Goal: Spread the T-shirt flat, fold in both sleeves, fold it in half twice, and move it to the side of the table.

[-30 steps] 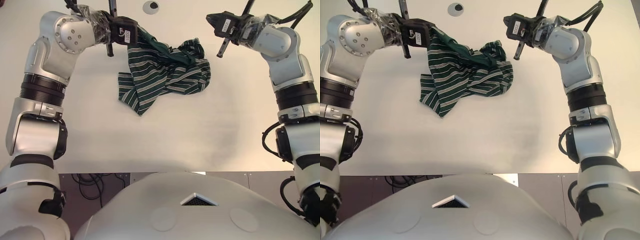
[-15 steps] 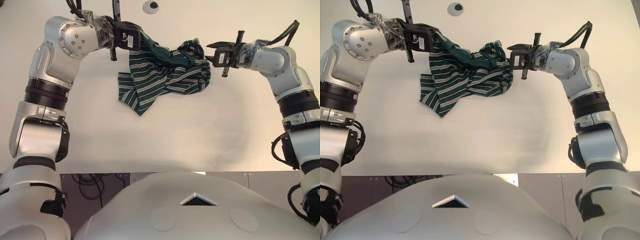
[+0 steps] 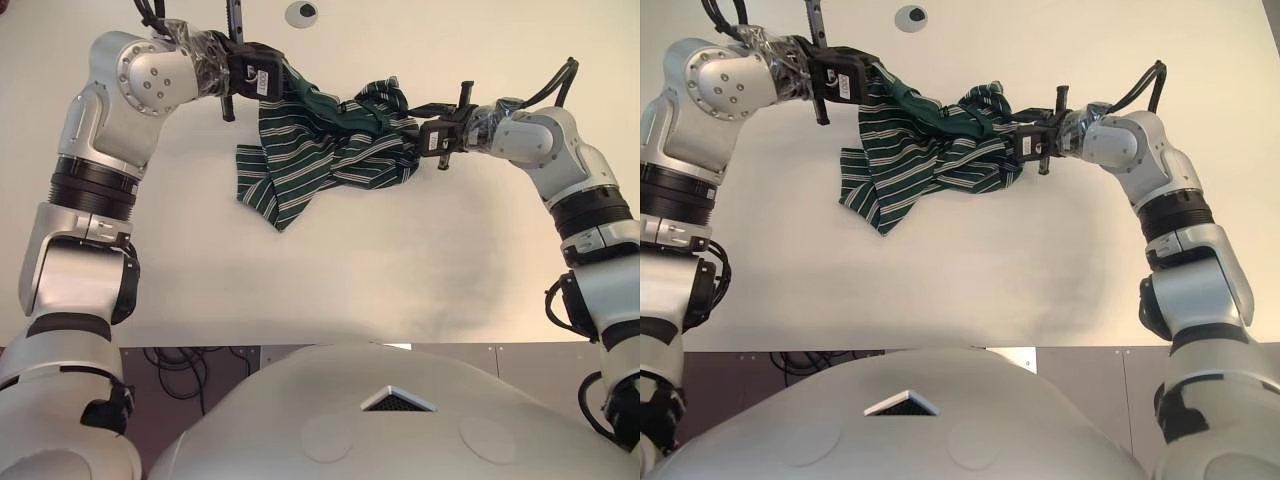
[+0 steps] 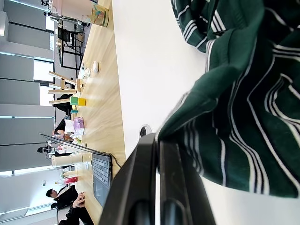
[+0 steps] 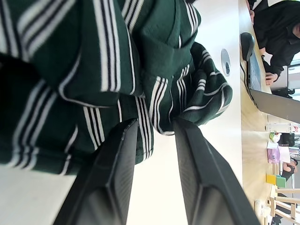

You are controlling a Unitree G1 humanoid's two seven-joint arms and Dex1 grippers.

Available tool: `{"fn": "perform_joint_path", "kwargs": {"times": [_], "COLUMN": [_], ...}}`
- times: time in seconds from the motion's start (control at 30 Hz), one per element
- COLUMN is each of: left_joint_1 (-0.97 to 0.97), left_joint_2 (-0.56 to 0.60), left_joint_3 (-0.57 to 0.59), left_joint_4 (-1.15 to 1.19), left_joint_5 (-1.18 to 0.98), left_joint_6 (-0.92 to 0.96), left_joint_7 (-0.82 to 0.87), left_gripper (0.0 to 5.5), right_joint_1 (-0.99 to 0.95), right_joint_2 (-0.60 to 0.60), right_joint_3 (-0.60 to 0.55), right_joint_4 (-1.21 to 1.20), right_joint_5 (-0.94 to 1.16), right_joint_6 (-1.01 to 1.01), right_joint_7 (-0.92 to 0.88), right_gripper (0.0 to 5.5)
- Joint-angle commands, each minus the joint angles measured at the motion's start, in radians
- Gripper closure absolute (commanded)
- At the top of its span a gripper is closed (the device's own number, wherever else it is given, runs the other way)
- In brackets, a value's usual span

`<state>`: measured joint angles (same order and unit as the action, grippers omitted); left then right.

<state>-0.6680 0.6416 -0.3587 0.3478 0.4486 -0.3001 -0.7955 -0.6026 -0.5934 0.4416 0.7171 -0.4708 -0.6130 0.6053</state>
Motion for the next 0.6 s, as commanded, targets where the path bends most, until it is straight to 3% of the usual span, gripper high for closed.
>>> {"fn": "perform_joint_path", "kwargs": {"times": [0.03,0.13,0.2,0.27,0.6], "left_joint_1": [0.003,0.0,-0.001,0.0,-0.014], "left_joint_2": [-0.002,-0.003,-0.004,-0.003,0.0], "left_joint_3": [-0.003,-0.003,-0.001,0.0,0.009], "left_joint_4": [-0.008,-0.008,-0.008,-0.009,0.007], "left_joint_5": [-0.009,-0.009,-0.008,-0.006,-0.009], "left_joint_6": [0.006,0.005,0.006,0.007,0.006], "left_joint_7": [-0.011,-0.014,-0.014,-0.014,-0.008], "left_gripper": [5.5,5.5,5.5,5.5,5.5], "right_joint_1": [-0.026,-0.036,-0.049,-0.064,-0.118], "right_joint_2": [0.048,0.069,0.084,0.091,0.075], "right_joint_3": [0.022,0.04,0.049,0.05,0.005], "right_joint_4": [0.026,0.063,0.094,0.113,0.079], "right_joint_5": [-0.034,-0.063,-0.095,-0.112,-0.082], "right_joint_6": [-0.009,-0.011,-0.008,-0.01,-0.015], "right_joint_7": [-0.041,-0.069,-0.12,-0.16,-0.176], "right_gripper": [4.13,4.13,4.57,5.4,5.46]}}
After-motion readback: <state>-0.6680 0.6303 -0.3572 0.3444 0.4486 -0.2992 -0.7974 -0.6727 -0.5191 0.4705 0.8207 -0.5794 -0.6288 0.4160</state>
